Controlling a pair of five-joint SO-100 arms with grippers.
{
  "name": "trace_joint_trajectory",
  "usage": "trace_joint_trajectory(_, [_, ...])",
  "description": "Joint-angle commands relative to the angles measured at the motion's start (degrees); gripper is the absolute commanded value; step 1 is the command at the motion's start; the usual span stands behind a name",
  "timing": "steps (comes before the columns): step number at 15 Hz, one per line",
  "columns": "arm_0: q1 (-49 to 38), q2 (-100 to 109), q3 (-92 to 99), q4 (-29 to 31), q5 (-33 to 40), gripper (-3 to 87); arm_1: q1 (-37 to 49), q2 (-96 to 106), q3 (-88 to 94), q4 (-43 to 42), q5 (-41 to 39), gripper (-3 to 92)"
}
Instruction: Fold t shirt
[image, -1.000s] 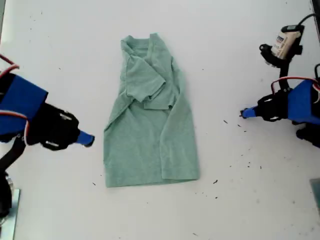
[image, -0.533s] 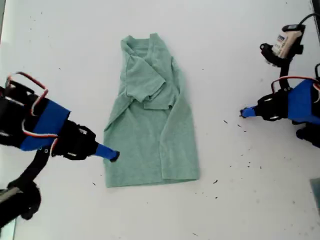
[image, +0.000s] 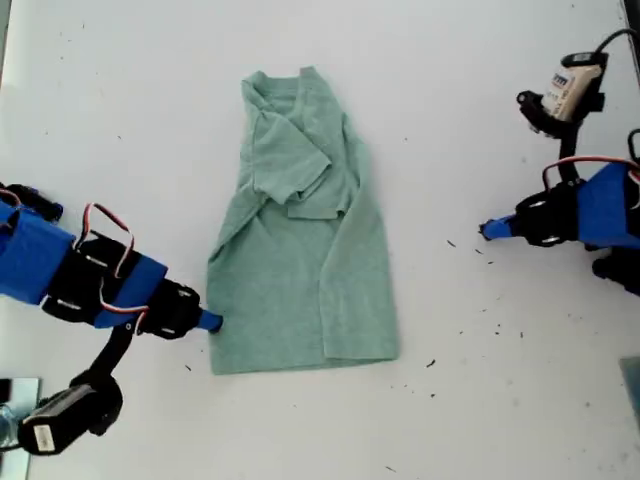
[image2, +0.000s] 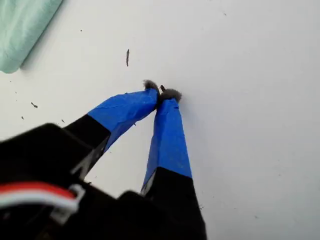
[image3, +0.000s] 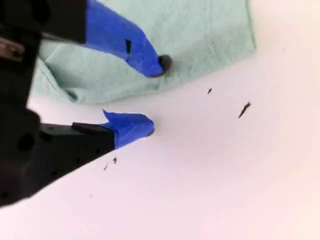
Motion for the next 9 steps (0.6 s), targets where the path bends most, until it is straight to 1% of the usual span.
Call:
trace_joint_trajectory(1, [1.5,-1.0,-0.5,-4.9,-0.4,-0.2,-0.9,1.1,1.3,1.1,1.1,2.5])
trace_joint_trajectory(4, [-0.2,2.0,-0.6,-5.7,1.7,-0.2,-1.4,1.8,1.3,1.8,1.8,2.5])
trace_joint_trajectory(5, [-0.9,3.3,-0.6,-5.2,1.8,-0.2,-1.5,1.9,1.3,1.9,1.8,2.5])
trace_joint_trajectory(6, [-1.5,4.7,-0.9,-3.3,2.1,-0.2,-1.6,2.0,1.3,2.0,1.9,2.5])
trace_joint_trajectory(7, [-2.4,7.0,-3.1,2.5,2.0,-0.2,-1.6,2.1,1.4,2.0,1.9,2.5])
trace_joint_trajectory(8, [-3.5,10.2,-7.6,10.8,1.8,-0.2,-1.6,2.1,1.4,2.1,2.0,2.5])
trace_joint_trajectory(9, [-4.5,14.0,-11.2,16.4,2.1,-0.2,-1.6,2.1,1.4,2.1,2.0,2.5])
